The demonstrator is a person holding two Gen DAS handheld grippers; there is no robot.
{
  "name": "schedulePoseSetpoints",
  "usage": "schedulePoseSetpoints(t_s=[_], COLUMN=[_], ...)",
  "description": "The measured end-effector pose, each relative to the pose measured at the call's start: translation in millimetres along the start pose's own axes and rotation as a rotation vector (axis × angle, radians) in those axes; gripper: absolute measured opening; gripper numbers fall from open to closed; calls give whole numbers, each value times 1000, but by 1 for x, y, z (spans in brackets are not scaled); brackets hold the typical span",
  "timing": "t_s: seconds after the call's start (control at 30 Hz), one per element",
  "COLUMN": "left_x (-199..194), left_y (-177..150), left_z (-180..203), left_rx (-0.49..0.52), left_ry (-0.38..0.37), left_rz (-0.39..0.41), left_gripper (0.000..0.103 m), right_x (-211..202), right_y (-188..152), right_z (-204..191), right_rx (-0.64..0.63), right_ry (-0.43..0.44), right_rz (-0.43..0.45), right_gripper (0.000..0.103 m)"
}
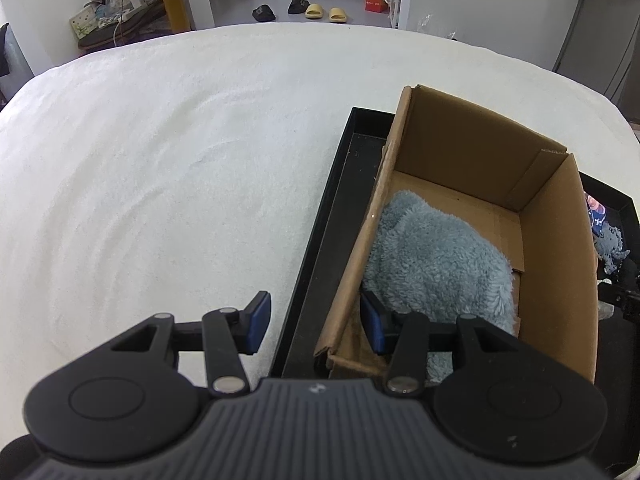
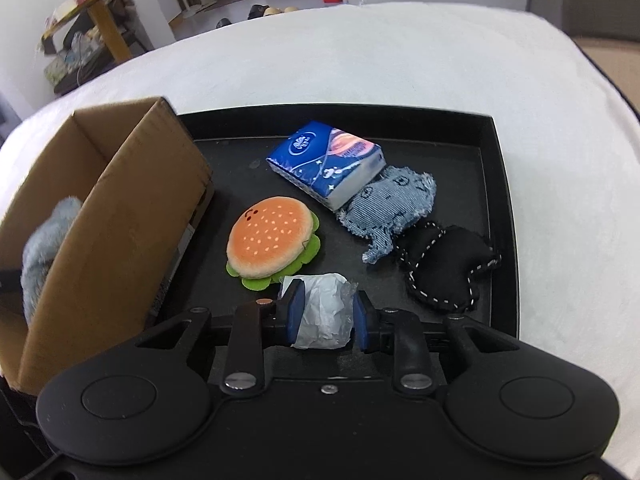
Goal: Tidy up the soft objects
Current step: 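Carry the white tissue wad with the right gripper into the box and release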
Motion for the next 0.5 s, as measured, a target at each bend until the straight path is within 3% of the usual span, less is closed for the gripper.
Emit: schedulePoseSetpoints(t_s=[0.5], left_x=[-6], left_y=[-5], left_z=[-4], left_rx=[-31], left_ry=[1], left_rz=[5], left_gripper=[47], right_x=[-23], right_y=[-8], right_z=[-16], right_rx=[-73], right_ry=[-43], right_rz=[42], right_gripper=[15])
Point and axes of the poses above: each gripper's, at about its wrist camera, not at the fingertips, and x roughly the way its jaws point, z to its right, y to its top, the point moved 2 cm from there along x, roughly the way its jaws point, and after that the axes turned 9 degrees about x, right-handed, at the moved point
